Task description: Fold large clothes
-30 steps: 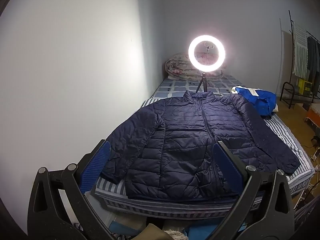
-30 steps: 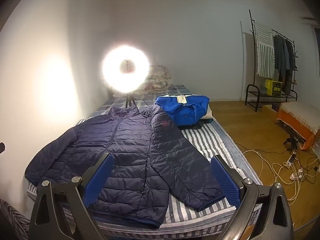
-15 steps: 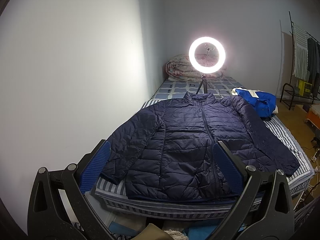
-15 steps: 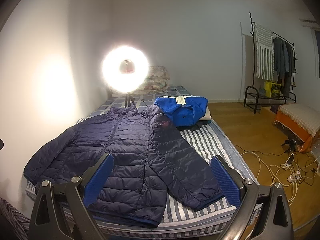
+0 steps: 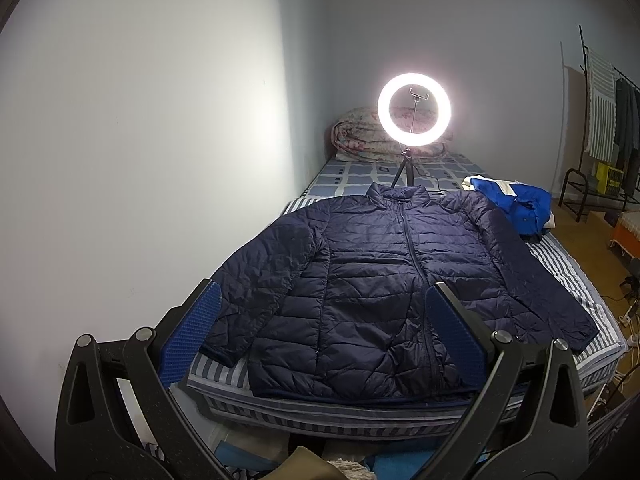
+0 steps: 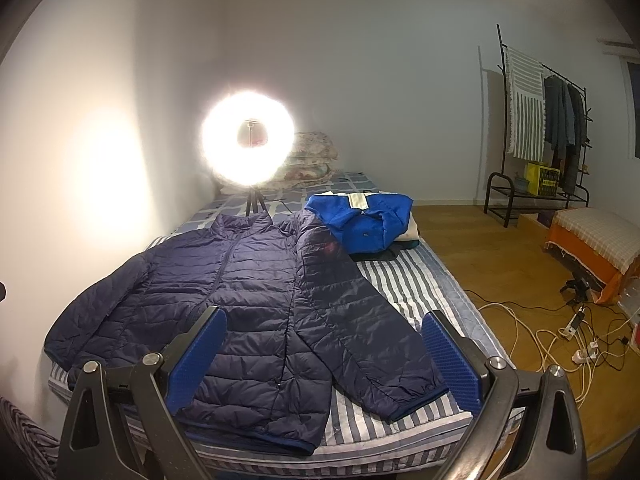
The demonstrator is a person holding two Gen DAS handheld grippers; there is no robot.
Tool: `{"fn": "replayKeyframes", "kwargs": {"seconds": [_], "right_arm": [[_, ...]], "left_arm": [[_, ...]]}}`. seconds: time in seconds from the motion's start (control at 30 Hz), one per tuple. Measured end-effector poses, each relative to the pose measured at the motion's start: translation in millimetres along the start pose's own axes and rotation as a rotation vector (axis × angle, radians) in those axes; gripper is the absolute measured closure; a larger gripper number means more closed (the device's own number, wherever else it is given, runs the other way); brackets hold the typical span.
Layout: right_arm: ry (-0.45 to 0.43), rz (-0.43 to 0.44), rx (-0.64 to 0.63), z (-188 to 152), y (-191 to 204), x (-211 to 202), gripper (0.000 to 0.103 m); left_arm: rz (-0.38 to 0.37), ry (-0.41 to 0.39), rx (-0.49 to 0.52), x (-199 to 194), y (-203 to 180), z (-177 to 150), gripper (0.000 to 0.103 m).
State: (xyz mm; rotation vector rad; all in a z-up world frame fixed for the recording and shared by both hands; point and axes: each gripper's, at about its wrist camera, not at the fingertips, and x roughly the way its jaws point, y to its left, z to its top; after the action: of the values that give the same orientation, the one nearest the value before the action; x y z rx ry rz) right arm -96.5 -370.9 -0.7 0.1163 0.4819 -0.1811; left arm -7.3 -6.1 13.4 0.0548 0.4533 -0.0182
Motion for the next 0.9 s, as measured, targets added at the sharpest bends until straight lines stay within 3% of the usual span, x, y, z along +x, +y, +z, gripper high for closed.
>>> {"fn": "replayKeyframes", "kwargs": {"seconds": [0.9], "right_arm": [[-0.006,0.006,-0.028,2.5,10.5,-0.2,0.004]], "left_arm": [[-0.004,-0.007,-0.005,-3.1,-1.9,5.1,0.000]]}}
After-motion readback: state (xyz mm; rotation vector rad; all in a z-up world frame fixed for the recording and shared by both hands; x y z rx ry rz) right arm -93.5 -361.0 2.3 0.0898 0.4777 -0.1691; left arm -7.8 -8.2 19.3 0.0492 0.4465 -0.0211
